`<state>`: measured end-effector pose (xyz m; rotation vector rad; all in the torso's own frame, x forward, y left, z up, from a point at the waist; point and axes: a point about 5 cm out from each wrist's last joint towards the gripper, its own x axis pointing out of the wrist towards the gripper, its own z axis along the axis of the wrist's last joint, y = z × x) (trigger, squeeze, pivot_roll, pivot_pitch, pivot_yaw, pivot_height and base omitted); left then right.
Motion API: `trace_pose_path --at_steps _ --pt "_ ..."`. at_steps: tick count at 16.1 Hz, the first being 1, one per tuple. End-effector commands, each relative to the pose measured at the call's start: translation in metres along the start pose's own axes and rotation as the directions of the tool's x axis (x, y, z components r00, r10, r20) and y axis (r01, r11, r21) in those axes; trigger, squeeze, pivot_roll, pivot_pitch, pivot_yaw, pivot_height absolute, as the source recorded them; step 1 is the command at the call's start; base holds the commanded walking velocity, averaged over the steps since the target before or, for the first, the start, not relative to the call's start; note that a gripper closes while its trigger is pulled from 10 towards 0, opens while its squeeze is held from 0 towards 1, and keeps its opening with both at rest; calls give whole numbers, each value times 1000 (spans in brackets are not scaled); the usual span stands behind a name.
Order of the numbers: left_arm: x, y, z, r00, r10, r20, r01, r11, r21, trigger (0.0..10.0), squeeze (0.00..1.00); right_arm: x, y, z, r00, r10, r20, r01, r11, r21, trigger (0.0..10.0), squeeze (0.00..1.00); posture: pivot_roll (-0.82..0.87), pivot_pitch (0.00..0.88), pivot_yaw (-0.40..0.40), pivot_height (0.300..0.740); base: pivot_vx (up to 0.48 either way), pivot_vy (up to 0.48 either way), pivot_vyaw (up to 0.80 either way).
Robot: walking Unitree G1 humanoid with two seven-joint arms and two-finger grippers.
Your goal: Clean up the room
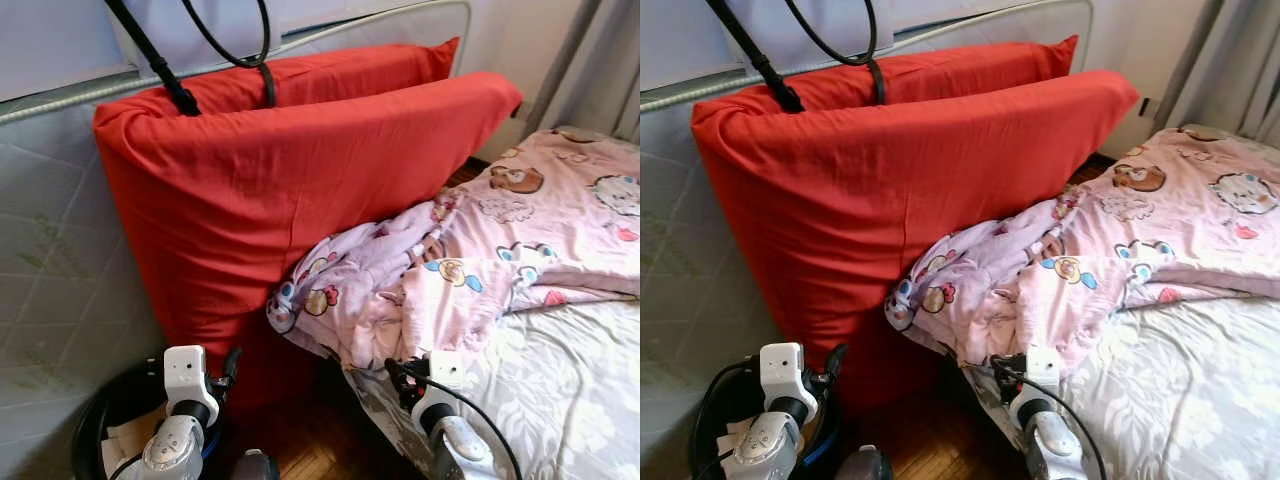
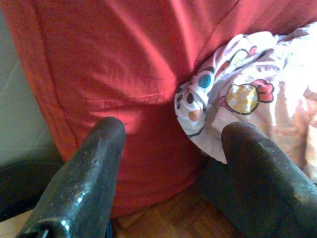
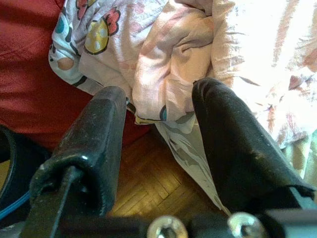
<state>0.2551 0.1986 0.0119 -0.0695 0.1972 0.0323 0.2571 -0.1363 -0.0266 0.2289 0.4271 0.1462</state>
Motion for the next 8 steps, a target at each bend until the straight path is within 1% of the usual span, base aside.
trace_pose_path --at_steps 1,5,8 --pt "-1 3 0 1000 1 -9 -1 1000 -2 10000 0 -3 -2 -4 1000 -6 -4 6 1000 -3 10000 0 29 0 4 630 0 0 0" --pt "1 4 3 1000 -1 4 1 1000 -15 10000 0 -5 -4 -8 1000 -10 -29 10 1000 -10 10000 0 28 0 6 630 0 0 0" --pt "1 6 3 1000 8 1 -8 1000 -11 10000 0 -9 -11 -15 997 -18 -69 18 1000 -5 10000 0 28 0 6 630 0 0 0"
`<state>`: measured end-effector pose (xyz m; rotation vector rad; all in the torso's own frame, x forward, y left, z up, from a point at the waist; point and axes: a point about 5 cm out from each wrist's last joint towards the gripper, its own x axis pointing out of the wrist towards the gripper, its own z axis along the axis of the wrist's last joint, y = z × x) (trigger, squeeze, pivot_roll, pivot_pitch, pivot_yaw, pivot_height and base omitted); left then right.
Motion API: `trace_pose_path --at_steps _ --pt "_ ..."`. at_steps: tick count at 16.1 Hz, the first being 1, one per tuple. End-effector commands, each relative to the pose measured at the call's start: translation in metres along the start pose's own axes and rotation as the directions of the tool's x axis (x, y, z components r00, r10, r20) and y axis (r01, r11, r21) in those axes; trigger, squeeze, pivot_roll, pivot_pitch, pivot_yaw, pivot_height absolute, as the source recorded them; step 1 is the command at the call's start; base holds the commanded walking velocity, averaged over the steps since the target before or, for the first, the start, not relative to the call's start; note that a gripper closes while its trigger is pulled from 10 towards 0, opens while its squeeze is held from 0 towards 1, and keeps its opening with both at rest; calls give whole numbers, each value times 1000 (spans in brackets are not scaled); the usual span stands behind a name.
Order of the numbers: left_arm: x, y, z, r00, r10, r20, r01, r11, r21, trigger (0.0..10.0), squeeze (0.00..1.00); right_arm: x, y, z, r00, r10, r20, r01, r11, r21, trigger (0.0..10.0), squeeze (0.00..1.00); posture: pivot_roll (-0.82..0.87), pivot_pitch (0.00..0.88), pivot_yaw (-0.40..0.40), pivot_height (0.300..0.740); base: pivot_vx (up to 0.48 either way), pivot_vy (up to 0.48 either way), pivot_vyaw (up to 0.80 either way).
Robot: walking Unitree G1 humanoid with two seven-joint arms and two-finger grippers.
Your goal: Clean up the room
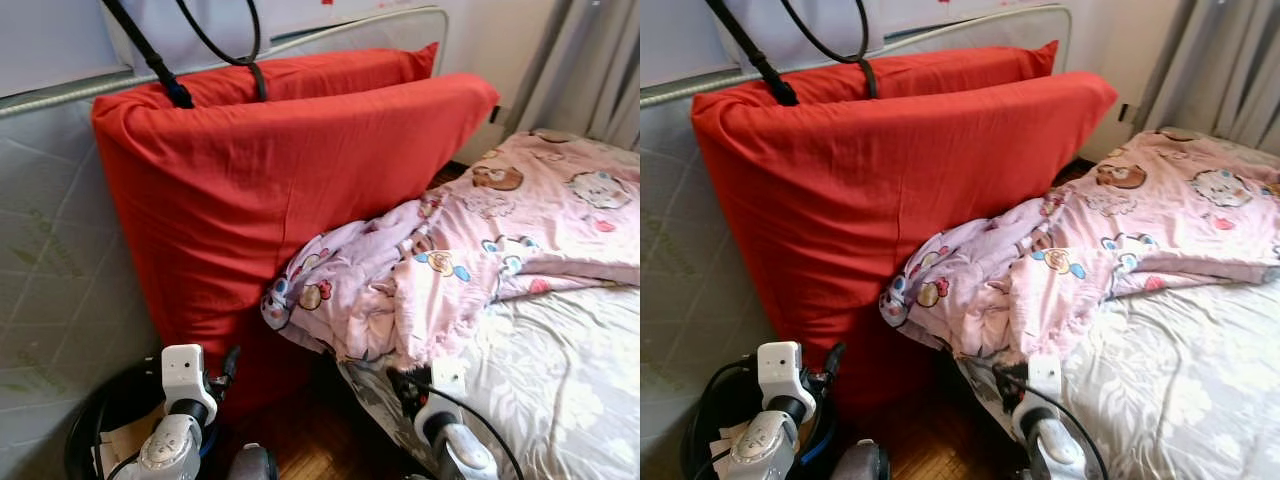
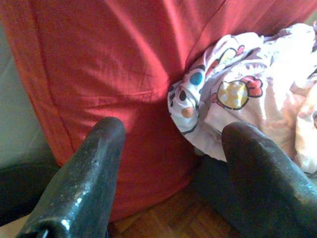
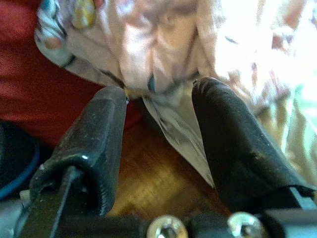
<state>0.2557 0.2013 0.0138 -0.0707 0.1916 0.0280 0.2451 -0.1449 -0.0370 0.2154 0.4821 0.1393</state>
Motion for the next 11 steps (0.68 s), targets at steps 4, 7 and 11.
trace_pose_path --at_steps 4,7,11 --pt "2 1 2 1000 3 -1 -3 1000 -15 10000 0 -5 -10 -4 1000 -7 -21 7 1000 -18 10000 0 27 0 10 630 127 0 0" --pt "3 0 4 1000 1 3 -1 1000 -15 10000 0 0 -4 1 1000 -5 -15 5 1000 -19 10000 0 30 0 8 630 264 0 0" --pt "2 2 3 1000 3 2 -3 1000 -12 10000 0 1 0 3 1000 12 0 -12 1000 -21 10000 0 33 0 7 630 302 0 0"
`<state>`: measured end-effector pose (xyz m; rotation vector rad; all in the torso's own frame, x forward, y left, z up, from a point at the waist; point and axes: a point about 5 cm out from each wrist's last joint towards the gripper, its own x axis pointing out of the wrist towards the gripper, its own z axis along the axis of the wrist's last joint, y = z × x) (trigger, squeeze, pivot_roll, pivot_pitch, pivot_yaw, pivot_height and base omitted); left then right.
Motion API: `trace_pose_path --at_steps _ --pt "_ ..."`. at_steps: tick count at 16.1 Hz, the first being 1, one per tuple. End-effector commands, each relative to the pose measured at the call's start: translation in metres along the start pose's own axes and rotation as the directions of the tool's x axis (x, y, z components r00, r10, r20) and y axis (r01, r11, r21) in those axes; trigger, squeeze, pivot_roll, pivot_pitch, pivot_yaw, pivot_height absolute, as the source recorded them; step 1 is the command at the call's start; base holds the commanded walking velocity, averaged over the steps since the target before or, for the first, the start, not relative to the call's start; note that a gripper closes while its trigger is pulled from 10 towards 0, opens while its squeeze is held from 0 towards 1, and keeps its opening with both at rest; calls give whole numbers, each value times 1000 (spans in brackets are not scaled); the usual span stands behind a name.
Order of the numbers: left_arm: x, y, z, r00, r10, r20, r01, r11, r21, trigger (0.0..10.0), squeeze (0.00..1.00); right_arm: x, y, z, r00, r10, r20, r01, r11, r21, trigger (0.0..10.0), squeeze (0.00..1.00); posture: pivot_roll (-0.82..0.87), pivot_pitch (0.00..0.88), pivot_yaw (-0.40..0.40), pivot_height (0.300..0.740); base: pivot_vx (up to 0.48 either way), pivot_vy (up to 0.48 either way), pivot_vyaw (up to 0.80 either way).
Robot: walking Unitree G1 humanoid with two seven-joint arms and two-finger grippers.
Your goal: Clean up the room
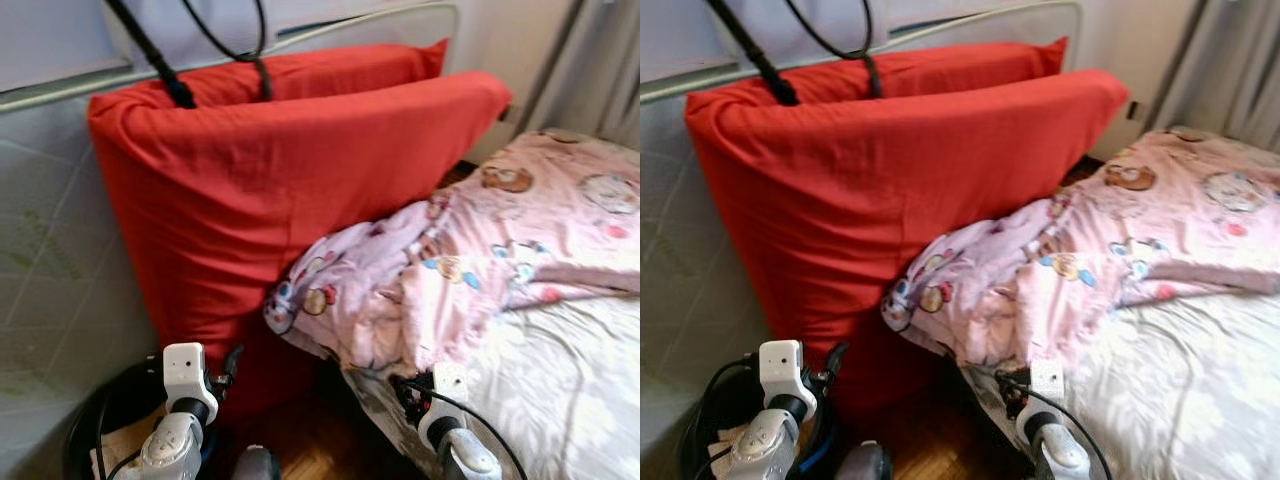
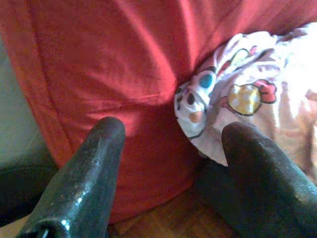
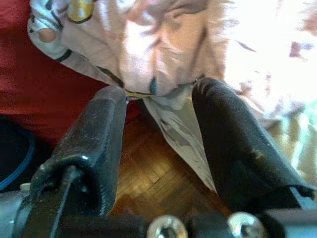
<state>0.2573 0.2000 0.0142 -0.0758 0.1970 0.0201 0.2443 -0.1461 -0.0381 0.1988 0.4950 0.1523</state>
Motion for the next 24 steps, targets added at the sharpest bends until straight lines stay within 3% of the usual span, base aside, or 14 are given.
trace_pose_path --at_steps 1,4,9,14,16,17,18,22,24 --pt "0 4 2 1000 12 6 -12 1000 -8 10000 0 2 2 4 1000 11 14 -10 1000 -15 10000 0 32 0 7 630 341 0 0" --pt "0 3 2 1000 9 4 -9 1000 -9 10000 0 2 2 4 1000 10 8 -10 1000 -22 10000 0 32 0 7 630 342 0 717" --pt "0 2 2 1000 7 5 -7 1000 -10 10000 0 3 1 4 1000 -5 3 5 1000 -11 10000 0 32 0 6 630 344 0 0" --pt "-1 0 3 1000 -12 12 12 1000 -15 10000 0 -2 -21 3 976 -215 -16 216 974 72 10000 0 37 0 5 630 127 0 0" --pt "-2 1 2 1000 -9 10 9 1000 -12 10000 0 -6 -35 3 934 -356 -32 355 915 190 10000 0 38 0 6 630 0 0 0" --pt "-2 1 2 1000 -9 9 9 1000 -10 10000 0 -7 -37 1 919 -391 -45 390 890 236 10000 820 39 0 7 630 0 0 0" --pt "-2 1 2 1000 -9 9 9 1000 -9 10000 0 -8 -40 1 907 -418 -59 418 868 268 10000 1000 41 0 6 630 0 0 0" --pt "-5 4 1 1000 -5 5 5 1000 -3 10000 0 -10 -42 -7 866 -480 -138 493 776 394 10000 1000 48 0 7 630 0 0 0" --pt "-7 5 -1 1000 -6 -3 6 1000 1 10000 0 -10 -40 -9 869 -470 -154 489 771 407 10000 1000 53 0 11 630 0 0 0"
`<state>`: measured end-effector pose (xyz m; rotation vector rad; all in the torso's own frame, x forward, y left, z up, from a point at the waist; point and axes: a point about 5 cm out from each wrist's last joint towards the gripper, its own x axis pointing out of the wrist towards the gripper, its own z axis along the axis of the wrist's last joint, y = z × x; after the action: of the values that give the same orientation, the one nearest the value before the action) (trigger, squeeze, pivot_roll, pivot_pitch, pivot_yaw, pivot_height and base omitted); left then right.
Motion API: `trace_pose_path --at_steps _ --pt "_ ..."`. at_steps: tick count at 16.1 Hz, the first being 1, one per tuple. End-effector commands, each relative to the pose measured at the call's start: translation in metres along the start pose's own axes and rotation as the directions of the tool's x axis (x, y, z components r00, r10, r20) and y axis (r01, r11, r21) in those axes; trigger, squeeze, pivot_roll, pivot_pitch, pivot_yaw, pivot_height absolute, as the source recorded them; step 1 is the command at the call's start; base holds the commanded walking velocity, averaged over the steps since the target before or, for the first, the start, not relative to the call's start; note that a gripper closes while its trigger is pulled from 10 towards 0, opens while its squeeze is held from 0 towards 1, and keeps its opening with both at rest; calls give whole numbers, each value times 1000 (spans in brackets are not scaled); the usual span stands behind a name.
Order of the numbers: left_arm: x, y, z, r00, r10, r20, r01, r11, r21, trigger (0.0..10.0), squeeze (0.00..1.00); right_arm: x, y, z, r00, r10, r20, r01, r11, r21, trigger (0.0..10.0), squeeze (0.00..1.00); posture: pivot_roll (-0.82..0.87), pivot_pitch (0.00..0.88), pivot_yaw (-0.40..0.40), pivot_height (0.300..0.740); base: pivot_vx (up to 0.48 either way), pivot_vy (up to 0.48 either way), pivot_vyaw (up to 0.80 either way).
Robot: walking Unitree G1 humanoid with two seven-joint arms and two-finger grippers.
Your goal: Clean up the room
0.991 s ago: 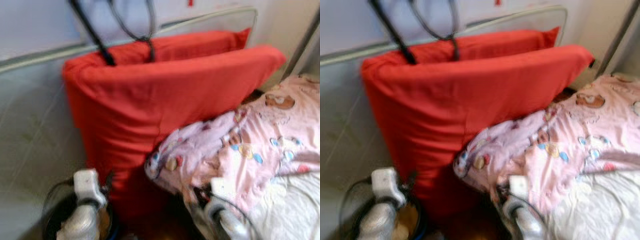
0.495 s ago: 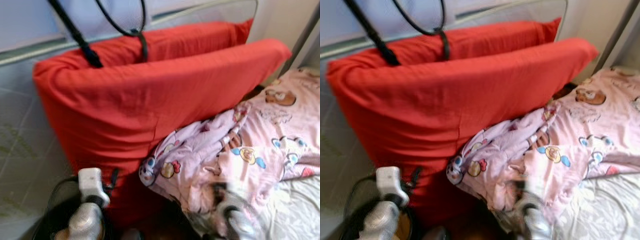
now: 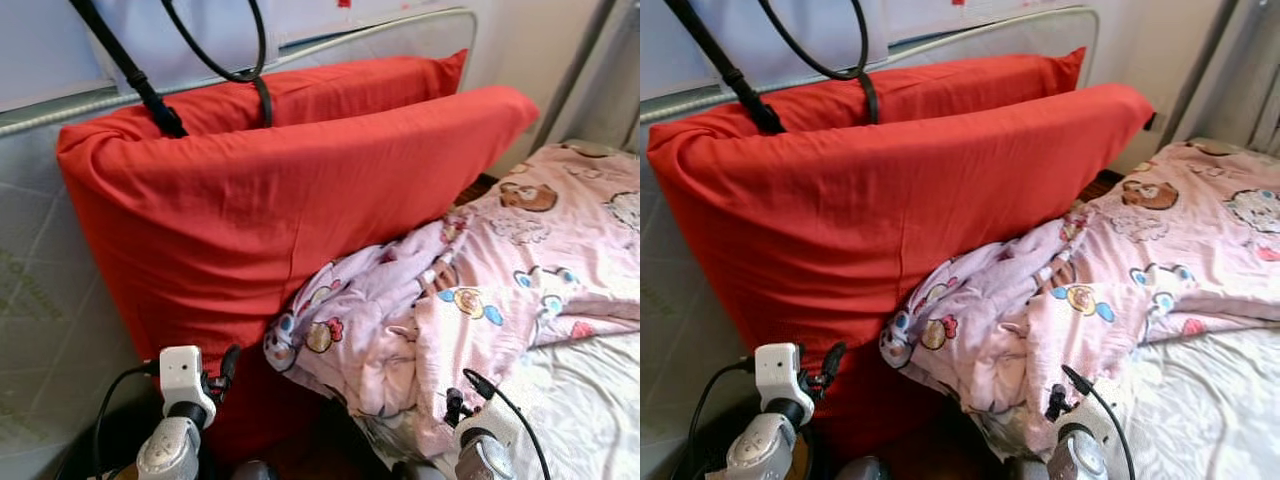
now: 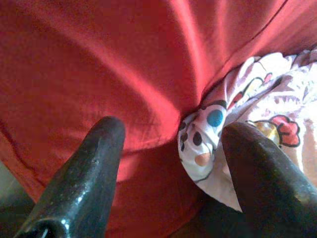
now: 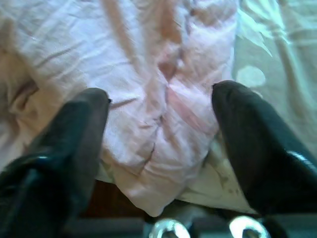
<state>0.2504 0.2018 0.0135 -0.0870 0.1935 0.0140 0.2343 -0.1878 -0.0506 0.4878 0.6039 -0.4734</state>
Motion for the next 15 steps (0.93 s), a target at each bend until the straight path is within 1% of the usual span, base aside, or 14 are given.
trace_pose_path --at_steps 1,2,3,4,5,6,7,8,9,11,12,14,15 --pt "-1 3 1 1000 0 -7 0 1000 12 10000 0 0 5 -2 1000 17 -12 -17 1000 19 10000 1000 55 0 13 630 0 0 0" --pt "-1 3 2 1000 -2 -7 2 1000 13 10000 0 0 8 -4 999 29 -33 -29 999 25 10000 1000 58 0 14 630 0 0 0" --pt "0 2 4 1000 -11 1 11 1000 18 10000 0 -1 10 -6 998 30 -54 -30 1000 7 10000 1000 62 1 14 630 0 0 0" --pt "3 0 6 1000 -22 5 22 999 28 10000 0 0 10 -7 997 25 -66 -25 1000 -4 10000 1000 68 5 13 630 0 0 0" --pt "8 -2 10 1000 -28 12 28 999 25 10000 0 0 9 -6 997 15 -72 -14 1000 12 10000 1000 76 10 13 630 0 0 0" --pt "11 -4 13 999 -39 19 38 999 25 10000 0 1 8 -5 997 9 -76 -9 1000 -1 10000 1000 80 15 14 630 0 0 0" --pt "14 -6 16 999 -48 24 47 998 28 10000 0 1 7 -4 997 -1 -78 0 1000 -16 10000 651 82 19 15 630 0 0 0" --pt "17 -9 19 998 -61 29 60 998 35 10000 0 1 6 -5 995 -6 -96 2 999 -41 10000 0 97 34 13 630 0 0 0" --pt "18 -9 20 997 -65 31 64 997 38 10000 0 1 5 -6 995 -9 -104 4 999 -48 10000 0 97 34 13 630 0 0 0" --pt "25 -9 32 995 -78 58 75 996 45 10000 0 1 2 -8 992 -27 -123 23 999 -34 10000 0 131 69 23 630 0 0 0" --pt "25 -8 33 995 -79 60 76 996 46 10000 0 1 1 -9 992 -28 -126 24 999 -33 10000 0 131 69 23 630 0 0 0" --pt "20 -6 36 994 -89 70 85 995 57 10000 0 0 3 -12 990 -15 -140 10 999 -37 10000 0 155 106 32 630 0 0 0" --pt "14 -3 37 993 -87 78 82 995 61 10000 0 0 7 -11 991 1 -137 -5 999 -31 10000 0 166 121 34 630 0 0 0"
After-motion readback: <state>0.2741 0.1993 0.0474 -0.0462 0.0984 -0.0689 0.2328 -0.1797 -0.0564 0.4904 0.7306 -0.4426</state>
